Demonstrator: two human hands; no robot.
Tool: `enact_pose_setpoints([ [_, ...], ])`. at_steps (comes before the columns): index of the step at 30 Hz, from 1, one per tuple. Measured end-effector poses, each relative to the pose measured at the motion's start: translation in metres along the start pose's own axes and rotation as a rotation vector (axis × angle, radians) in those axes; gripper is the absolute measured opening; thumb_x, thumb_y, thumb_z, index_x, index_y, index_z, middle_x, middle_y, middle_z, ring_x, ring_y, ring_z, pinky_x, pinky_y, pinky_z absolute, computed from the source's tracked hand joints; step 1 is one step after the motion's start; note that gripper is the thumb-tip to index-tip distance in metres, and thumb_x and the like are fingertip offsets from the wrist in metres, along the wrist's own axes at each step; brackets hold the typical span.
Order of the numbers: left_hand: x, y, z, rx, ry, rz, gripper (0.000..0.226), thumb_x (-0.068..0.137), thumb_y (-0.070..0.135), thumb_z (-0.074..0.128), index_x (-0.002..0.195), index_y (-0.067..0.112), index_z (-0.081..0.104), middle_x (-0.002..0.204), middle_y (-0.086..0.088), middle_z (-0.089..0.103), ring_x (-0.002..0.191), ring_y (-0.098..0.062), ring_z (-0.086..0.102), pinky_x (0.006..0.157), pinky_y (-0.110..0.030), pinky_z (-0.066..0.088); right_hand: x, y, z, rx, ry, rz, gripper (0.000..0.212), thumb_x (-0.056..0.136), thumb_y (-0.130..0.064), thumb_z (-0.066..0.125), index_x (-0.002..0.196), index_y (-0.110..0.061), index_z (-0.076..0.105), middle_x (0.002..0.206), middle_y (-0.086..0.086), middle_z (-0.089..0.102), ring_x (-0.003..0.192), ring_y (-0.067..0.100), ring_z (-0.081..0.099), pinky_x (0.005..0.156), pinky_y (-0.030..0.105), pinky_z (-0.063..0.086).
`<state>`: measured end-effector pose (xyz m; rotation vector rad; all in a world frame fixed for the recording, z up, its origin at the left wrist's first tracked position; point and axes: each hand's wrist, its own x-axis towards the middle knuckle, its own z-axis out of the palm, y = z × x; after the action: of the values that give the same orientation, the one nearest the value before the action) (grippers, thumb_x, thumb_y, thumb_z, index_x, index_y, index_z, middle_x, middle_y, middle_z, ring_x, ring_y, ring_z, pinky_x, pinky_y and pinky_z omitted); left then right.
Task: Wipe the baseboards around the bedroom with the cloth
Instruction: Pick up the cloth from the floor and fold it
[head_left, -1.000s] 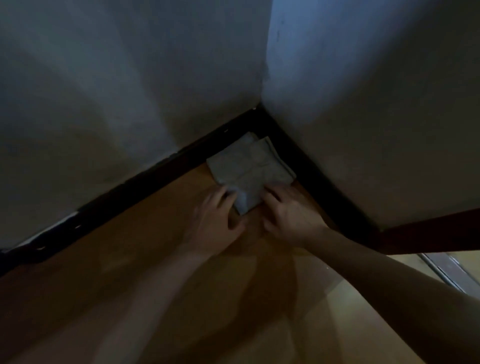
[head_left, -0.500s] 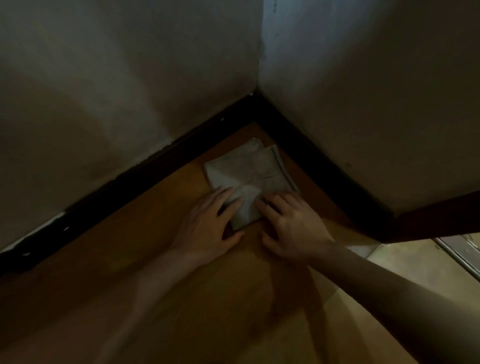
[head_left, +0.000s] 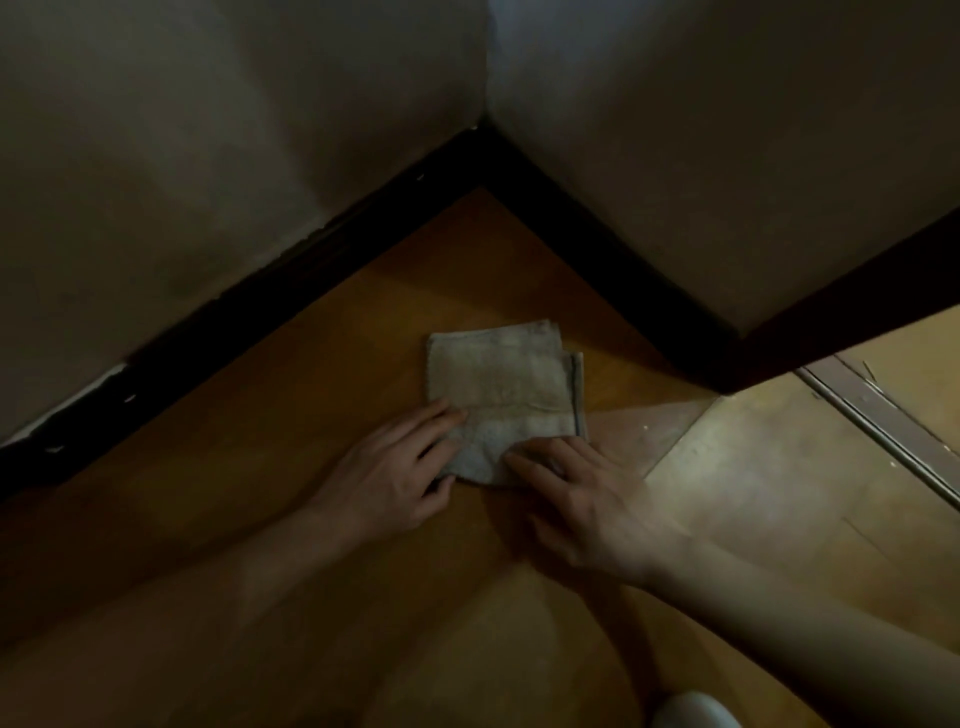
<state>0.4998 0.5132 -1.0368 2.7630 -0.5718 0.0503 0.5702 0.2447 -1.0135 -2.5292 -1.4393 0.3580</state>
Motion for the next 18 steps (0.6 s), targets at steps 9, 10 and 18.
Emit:
enact_pose_setpoints([
  [9, -0.006, 0.018, -0.020, -0.313, 0.054, -0.167, 0.008, 0.102, 0.031, 0.038, 0.103, 0.024, 0.043, 0.130, 0.005, 0.065, 0.102, -0.003, 0.064, 0.088, -0.013, 0.047, 0.001, 0.034, -0.014, 0.091, 0.102, -0.033, 0.055, 0.081, -0.037, 0.078, 0.130, -0.015, 0.062, 0.138, 0.009, 0.055, 0.134, 0.029, 0.049, 0.099, 0.042, 0.049],
  [10, -0.007, 0.019, -0.025, -0.351, 0.056, -0.208, 0.010, 0.103, 0.032, 0.036, 0.105, 0.025, 0.044, 0.124, 0.011, 0.066, 0.085, 0.005, 0.061, 0.075, -0.004, 0.041, 0.001, 0.038, -0.014, 0.165, 0.107, -0.035, 0.049, 0.081, -0.030, 0.080, 0.125, -0.013, 0.065, 0.133, 0.009, 0.060, 0.131, 0.028, 0.053, 0.099, 0.042, 0.052],
  [18, 0.003, 0.013, -0.021, -0.594, 0.232, -0.528, 0.022, 0.104, 0.034, 0.040, 0.101, 0.017, 0.054, 0.074, -0.001, 0.056, 0.064, -0.014, 0.056, 0.050, -0.022, 0.037, 0.020, 0.033, -0.019, 0.527, 0.106, 0.456, 0.037, 0.090, -0.047, 0.065, 0.118, -0.023, 0.055, 0.088, -0.007, 0.064, 0.068, 0.006, 0.063, 0.057, 0.026, 0.054],
])
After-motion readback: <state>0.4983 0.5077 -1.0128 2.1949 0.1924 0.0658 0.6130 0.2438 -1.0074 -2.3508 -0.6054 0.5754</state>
